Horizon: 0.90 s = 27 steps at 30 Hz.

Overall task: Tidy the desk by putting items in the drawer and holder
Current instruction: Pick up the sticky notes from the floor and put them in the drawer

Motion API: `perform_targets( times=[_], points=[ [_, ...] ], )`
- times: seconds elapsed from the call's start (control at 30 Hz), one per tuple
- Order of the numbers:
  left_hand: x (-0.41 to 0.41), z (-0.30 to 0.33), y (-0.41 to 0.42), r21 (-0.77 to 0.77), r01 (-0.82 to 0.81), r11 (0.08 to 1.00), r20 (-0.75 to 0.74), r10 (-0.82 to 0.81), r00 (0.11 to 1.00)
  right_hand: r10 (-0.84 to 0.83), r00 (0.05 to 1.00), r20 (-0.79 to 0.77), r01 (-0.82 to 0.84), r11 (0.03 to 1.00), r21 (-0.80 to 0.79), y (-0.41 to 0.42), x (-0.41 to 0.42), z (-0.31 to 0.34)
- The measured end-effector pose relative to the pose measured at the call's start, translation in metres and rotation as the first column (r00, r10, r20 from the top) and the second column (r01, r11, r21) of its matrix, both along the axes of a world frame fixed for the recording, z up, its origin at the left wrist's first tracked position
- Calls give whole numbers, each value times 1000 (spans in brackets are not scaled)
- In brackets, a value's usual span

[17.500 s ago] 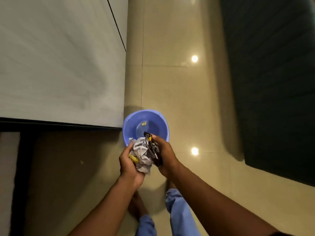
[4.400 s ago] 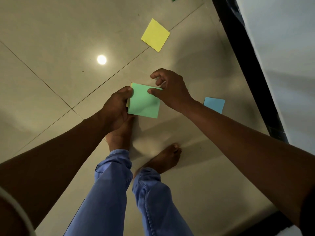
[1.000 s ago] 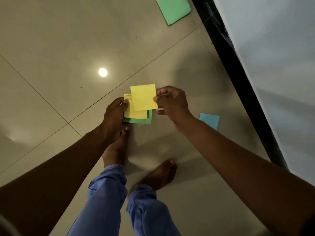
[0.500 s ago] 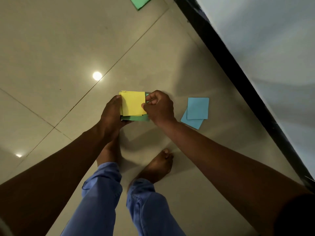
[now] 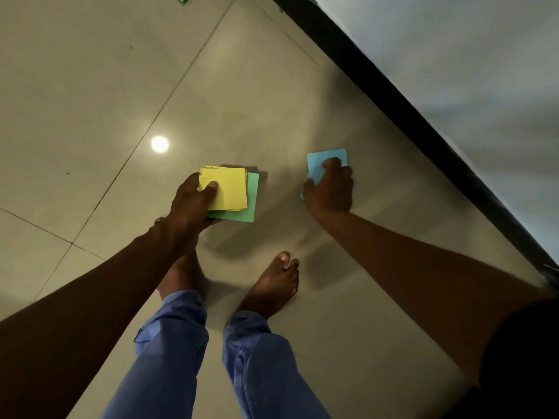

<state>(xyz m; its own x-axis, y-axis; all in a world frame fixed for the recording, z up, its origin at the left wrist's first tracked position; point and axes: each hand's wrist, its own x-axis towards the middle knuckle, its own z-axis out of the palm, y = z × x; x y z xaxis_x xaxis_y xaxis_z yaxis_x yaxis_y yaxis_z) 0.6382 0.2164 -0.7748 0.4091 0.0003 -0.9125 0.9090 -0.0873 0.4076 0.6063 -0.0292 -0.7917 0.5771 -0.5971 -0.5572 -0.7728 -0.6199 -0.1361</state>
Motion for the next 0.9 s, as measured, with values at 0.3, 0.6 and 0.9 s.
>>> perform_targets(
  times=[0.3,0.6,0.9],
  points=[
    [-5,-1,-3,18,58,998,-22,-57,998,-3,964,-267,-9,999,-42,-59,17,-14],
    [-11,-5,8,44,94,995,-16,-93,996,13,941,-339,-26,999,-33,-75,34,-18],
    [-19,-10,2,64,97,993,-34,-95,995,84,983,-163,-98,992,-77,-61,20,-20]
  ],
)
